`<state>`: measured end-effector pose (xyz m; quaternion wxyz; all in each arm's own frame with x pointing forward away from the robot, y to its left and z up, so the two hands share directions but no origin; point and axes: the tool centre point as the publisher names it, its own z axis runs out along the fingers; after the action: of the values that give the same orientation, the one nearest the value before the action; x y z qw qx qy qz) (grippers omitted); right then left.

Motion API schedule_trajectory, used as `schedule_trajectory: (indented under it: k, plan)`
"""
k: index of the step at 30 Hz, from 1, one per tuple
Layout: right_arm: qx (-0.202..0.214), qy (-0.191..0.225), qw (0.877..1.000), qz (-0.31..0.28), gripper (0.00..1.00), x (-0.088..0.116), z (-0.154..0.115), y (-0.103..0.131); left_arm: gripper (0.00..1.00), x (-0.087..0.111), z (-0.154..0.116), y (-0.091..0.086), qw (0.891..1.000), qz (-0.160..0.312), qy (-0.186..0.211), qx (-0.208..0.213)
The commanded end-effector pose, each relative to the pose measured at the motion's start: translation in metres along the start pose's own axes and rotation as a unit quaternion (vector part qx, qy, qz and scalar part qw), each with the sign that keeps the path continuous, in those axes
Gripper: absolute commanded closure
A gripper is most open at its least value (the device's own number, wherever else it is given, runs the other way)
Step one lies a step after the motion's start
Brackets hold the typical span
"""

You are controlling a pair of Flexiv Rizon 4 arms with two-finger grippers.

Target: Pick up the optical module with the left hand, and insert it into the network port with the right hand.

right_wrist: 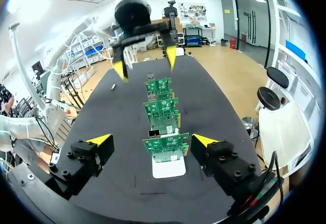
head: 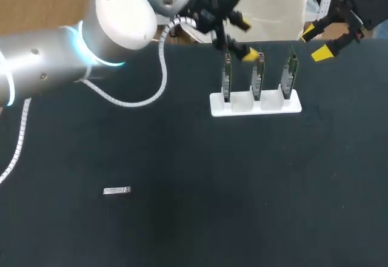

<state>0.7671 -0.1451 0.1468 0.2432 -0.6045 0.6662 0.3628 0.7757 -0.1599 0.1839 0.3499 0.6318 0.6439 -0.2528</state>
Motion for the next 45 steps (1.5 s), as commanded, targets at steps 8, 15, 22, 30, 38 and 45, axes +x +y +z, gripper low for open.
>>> schedule_trajectory:
  k: [8, 15, 22, 30, 38, 45]
  plan:
    - [0.003, 0.0, 1.0, -0.001, 0.0, 0.0, 0.001, 0.003, 0.0, -0.012, -0.118, -0.004, 0.989, 0.081, 0.05, -0.117]
    - [0.003, 0.0, 1.0, -0.001, 0.0, 0.0, 0.001, 0.003, 0.0, 0.02, -0.177, -0.026, 0.979, 0.068, 0.126, -0.145]
    - [0.003, 0.0, 1.0, -0.001, 0.0, 0.0, 0.001, 0.003, 0.0, 0.067, -0.214, -0.056, 0.973, 0.009, 0.174, -0.154]
    - [0.003, 0.0, 1.0, -0.001, 0.0, 0.0, 0.001, 0.003, 0.0, 0.128, -0.227, -0.096, 0.959, -0.036, 0.246, -0.139]
    - [0.003, 0.0, 1.0, -0.001, 0.0, 0.0, 0.001, 0.003, 0.0, 0.178, -0.225, -0.136, 0.95, -0.074, 0.291, -0.085]
    - [0.003, 0.0, 1.0, -0.001, 0.0, 0.0, 0.001, 0.003, 0.0, 0.213, -0.217, -0.165, 0.943, -0.102, 0.313, -0.052]
